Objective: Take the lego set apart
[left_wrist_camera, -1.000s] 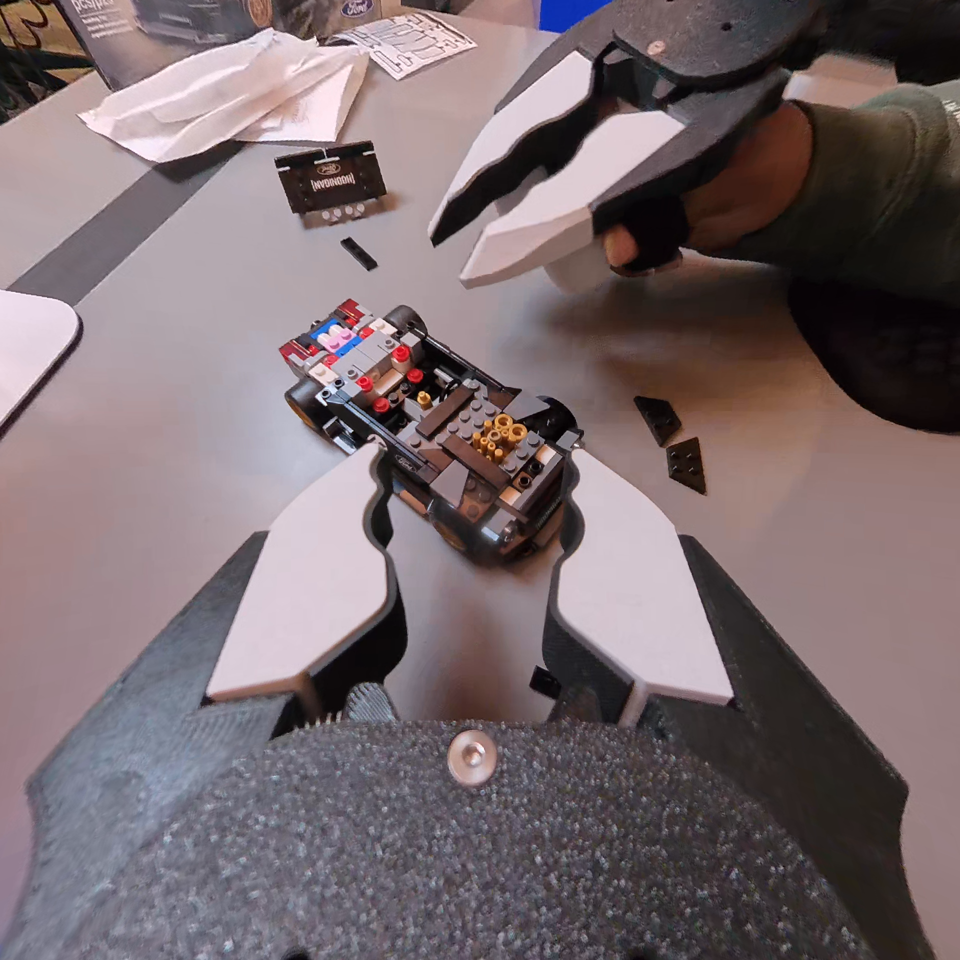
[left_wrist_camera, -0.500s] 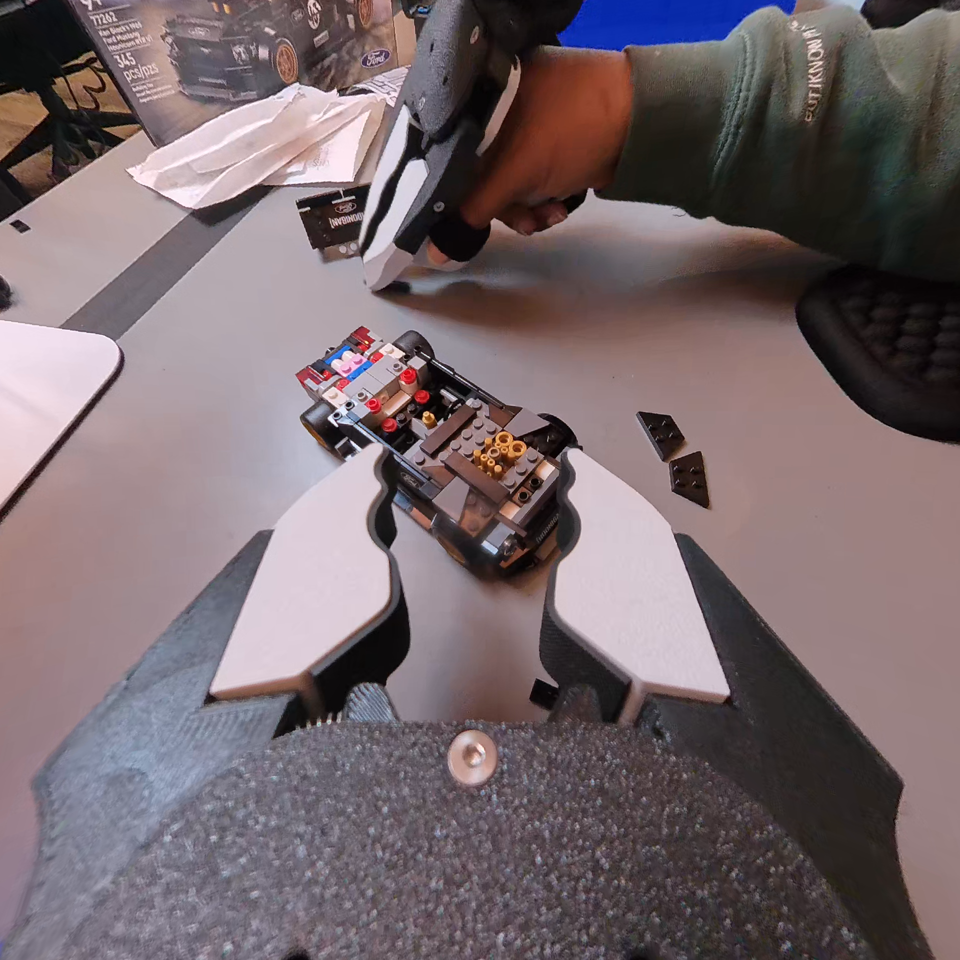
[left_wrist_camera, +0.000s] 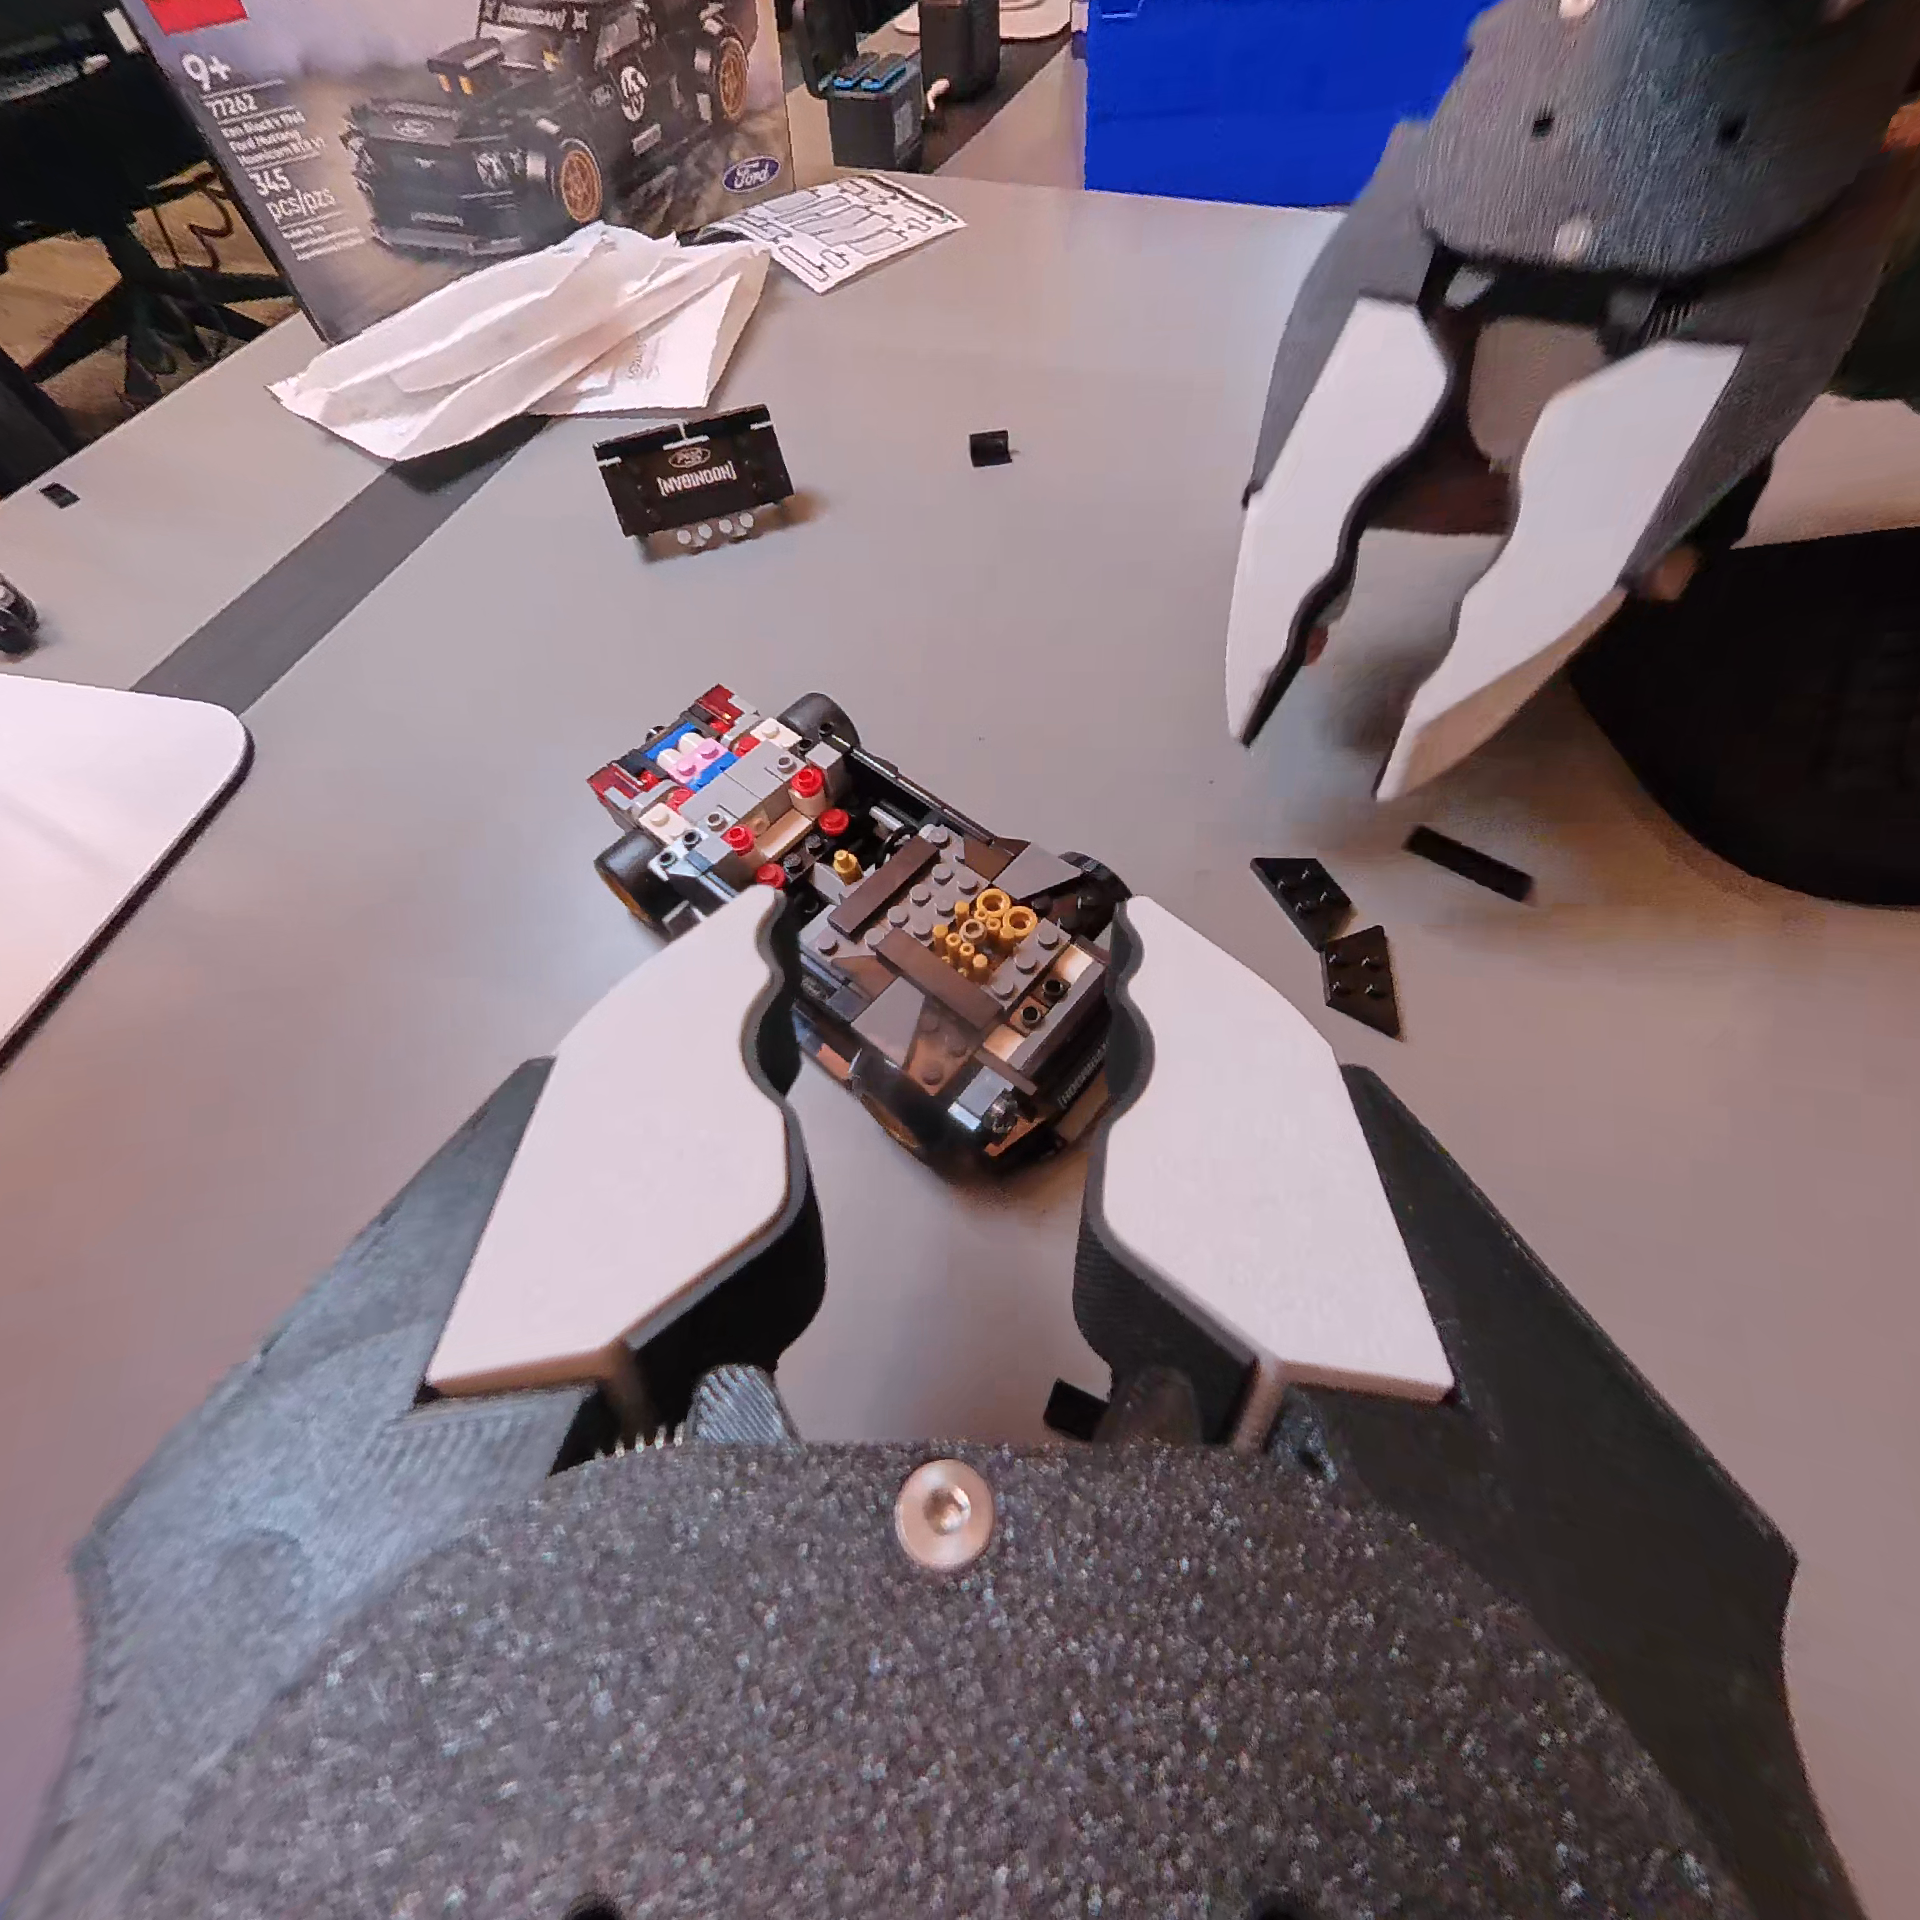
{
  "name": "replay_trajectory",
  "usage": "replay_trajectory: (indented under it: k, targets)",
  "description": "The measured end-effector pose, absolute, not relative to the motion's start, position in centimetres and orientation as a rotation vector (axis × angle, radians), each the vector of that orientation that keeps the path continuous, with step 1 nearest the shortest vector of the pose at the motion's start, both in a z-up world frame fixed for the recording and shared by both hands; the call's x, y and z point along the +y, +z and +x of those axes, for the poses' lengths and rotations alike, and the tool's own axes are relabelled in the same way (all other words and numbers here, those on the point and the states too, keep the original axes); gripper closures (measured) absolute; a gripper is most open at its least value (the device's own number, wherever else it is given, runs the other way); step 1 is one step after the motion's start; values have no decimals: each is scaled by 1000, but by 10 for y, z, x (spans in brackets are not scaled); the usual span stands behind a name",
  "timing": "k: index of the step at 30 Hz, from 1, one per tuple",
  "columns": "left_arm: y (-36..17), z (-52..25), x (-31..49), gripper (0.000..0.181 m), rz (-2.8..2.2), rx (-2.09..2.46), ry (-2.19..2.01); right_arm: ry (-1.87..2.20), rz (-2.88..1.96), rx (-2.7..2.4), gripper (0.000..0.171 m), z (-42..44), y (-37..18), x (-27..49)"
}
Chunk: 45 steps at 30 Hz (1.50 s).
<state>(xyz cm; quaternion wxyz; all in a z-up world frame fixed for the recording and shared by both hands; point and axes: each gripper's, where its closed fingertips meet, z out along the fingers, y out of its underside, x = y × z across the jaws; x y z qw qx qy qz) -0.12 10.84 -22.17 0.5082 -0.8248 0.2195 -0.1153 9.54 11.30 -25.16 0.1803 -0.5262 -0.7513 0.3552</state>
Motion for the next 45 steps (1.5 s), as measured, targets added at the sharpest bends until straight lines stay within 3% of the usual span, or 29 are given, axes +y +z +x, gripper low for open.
replay_trajectory:
  k: [4,11,21,32,37,40,45]
  targets:
    - [-219,0,108,126,-1974,541,-241,1002,-1454,-1901,140,78,-214,151]
    - [-224,-2,110,128,-1972,520,-255,777,-1468,-1472,140,-17,-167,303]
    - [-236,-7,112,130,-1974,562,-190,701,-1896,-1399,137,-152,-237,474]
    - [-240,-5,112,130,-1978,555,-236,483,-2093,-1516,136,-212,-287,507]
    - [-242,-5,112,130,-1983,556,-239,491,-2127,-1470,145,-216,-287,510]
    - [-244,-3,111,130,-1990,567,-241,482,-2149,-1445,161,-215,-288,511]
    - [-245,-2,111,130,-1992,570,-242,489,-2167,-1440,163,-215,-288,510]
